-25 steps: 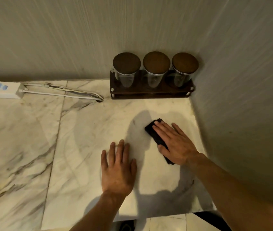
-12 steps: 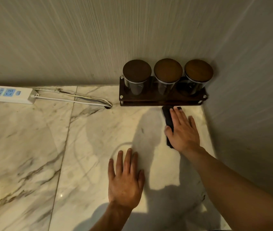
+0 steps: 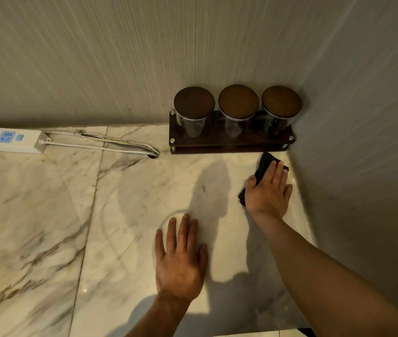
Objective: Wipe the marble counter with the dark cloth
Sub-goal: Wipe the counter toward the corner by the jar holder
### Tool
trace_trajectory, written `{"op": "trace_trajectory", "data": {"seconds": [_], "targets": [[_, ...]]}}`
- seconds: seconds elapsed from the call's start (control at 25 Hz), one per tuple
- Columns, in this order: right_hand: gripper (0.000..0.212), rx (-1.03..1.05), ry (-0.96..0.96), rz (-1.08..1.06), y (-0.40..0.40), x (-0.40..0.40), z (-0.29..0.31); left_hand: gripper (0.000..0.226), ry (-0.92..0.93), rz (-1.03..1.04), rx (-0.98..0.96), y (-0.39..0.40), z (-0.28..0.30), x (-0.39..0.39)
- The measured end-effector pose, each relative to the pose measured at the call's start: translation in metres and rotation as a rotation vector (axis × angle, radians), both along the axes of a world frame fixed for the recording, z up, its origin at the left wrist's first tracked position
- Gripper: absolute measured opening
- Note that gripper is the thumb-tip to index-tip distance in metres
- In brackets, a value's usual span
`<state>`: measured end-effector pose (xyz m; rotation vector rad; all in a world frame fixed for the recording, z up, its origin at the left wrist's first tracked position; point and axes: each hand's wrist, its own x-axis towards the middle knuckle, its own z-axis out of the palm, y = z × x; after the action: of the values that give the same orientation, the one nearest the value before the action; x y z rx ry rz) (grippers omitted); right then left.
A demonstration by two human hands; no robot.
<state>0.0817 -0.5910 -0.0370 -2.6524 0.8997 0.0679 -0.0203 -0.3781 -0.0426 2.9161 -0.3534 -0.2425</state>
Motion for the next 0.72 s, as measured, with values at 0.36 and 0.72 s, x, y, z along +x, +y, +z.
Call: {"op": "trace_trajectory", "data": {"seconds": [0.36,0.72], "targets": [[0.065,-0.012,-0.007,-0.098,0.005,-0.048,-0.001,0.057,-0.009,-0.011,0.02,0.001,-0.003,0.002],[0.062,-0.003,-0.081,-0.18,0.022,-0.115,-0.006,0.061,-0.026,-0.022,-0.033,0.003,-0.003,0.0]]}}
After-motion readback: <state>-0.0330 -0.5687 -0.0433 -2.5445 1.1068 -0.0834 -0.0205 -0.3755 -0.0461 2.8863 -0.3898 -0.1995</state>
